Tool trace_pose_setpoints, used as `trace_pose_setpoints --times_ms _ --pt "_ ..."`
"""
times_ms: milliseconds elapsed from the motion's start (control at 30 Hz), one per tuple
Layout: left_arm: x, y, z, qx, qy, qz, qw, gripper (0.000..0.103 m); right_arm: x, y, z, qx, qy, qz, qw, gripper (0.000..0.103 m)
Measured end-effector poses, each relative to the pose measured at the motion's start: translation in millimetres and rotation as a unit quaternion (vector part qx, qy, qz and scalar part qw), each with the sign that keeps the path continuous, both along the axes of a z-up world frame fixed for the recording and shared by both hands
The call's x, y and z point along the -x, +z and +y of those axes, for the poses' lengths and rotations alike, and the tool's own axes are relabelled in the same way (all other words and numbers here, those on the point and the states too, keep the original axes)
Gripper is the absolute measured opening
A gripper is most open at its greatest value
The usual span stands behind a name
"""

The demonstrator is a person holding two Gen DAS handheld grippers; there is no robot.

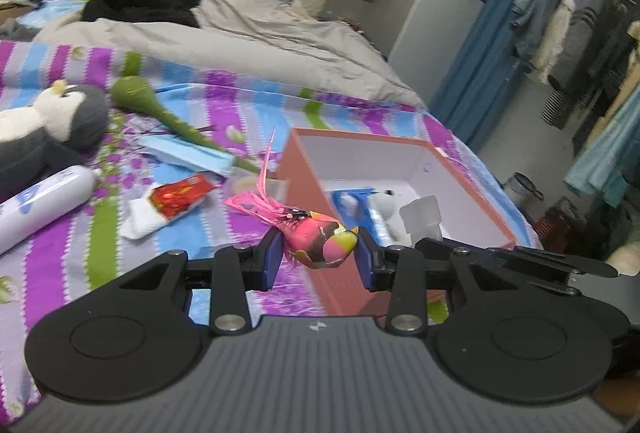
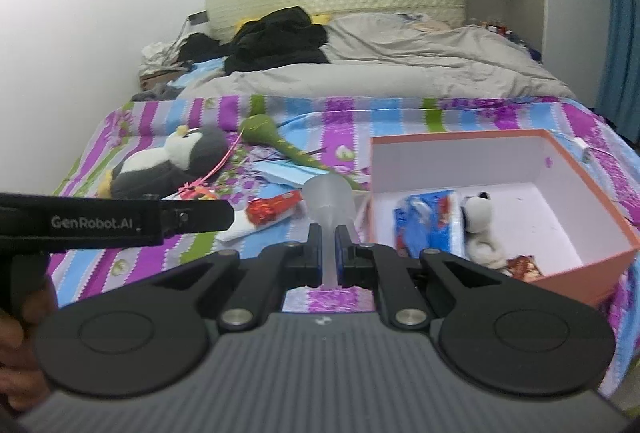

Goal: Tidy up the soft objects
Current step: 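Carry the clear cup with the right tool and pink bird with the left over the box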

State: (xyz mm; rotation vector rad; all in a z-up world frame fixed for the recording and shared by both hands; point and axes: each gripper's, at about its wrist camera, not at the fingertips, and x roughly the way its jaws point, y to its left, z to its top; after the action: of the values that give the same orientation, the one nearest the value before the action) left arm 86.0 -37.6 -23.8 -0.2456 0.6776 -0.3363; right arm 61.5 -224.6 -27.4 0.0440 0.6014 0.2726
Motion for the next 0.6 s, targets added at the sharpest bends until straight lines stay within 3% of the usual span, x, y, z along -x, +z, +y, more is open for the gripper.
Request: trace_pose_setpoints --times_ms 333,600 --pt "-20 -3 -53 0.0 -0.055 0.007 0.9985 0.044 2 -1 -42 -0.005 -0.044 0.007 0.999 0.01" --pt "-60 -11 -89 -0.009 -0.078 0.022 0.9967 0.044 -22 -13 -74 -0.013 -0.066 0.032 0.997 0.01"
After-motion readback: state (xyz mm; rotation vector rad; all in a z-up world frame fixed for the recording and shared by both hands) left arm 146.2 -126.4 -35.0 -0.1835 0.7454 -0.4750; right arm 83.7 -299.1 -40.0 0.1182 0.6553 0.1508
